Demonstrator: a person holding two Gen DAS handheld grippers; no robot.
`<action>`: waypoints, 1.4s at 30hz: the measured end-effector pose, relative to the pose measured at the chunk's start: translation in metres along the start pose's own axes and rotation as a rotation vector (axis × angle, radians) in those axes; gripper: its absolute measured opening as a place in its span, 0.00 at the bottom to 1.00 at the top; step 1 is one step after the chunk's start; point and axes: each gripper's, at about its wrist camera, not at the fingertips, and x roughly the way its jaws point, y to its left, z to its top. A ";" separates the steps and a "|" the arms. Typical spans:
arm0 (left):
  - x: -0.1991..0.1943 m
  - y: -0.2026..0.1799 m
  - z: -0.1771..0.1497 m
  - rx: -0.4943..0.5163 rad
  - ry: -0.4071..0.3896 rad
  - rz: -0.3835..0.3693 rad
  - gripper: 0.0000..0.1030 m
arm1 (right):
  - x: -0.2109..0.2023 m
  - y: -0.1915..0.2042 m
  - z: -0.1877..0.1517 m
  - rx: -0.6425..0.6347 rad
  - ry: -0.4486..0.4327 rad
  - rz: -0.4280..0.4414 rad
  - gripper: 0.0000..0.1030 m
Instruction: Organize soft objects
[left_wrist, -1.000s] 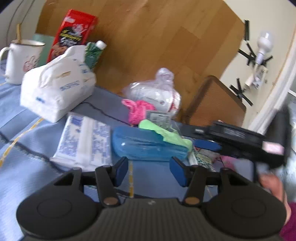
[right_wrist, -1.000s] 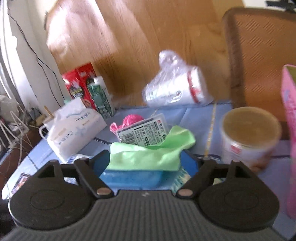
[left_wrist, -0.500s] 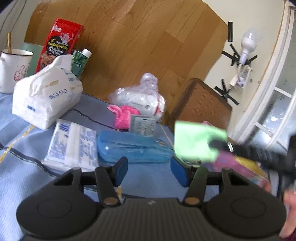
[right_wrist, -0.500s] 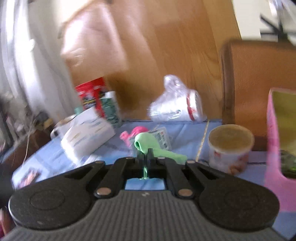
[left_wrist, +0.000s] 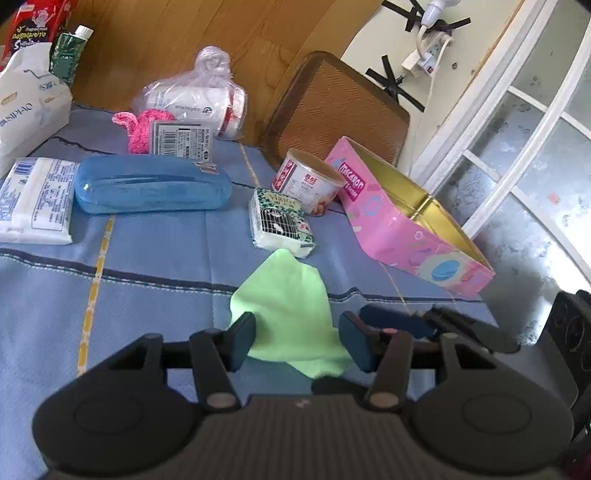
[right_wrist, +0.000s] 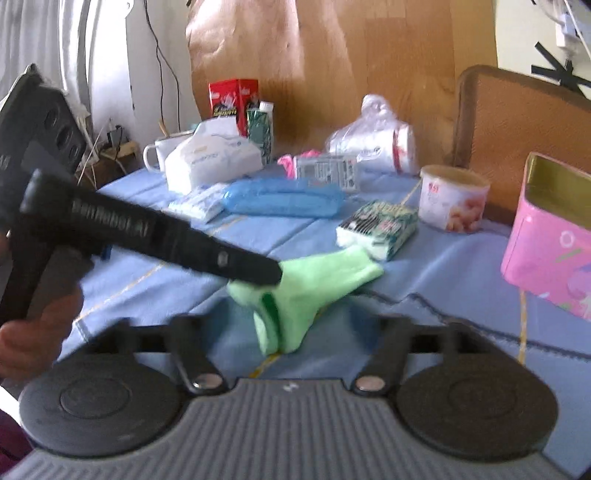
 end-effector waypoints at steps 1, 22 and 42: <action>0.001 0.000 0.000 -0.008 0.006 0.009 0.49 | 0.002 -0.001 0.001 -0.010 0.008 0.010 0.91; 0.100 -0.148 0.085 0.291 -0.038 -0.193 0.38 | -0.059 -0.076 0.008 -0.017 -0.288 -0.367 0.17; 0.038 -0.048 0.055 0.132 -0.175 0.088 0.58 | -0.097 -0.163 0.006 0.261 -0.468 -0.694 0.86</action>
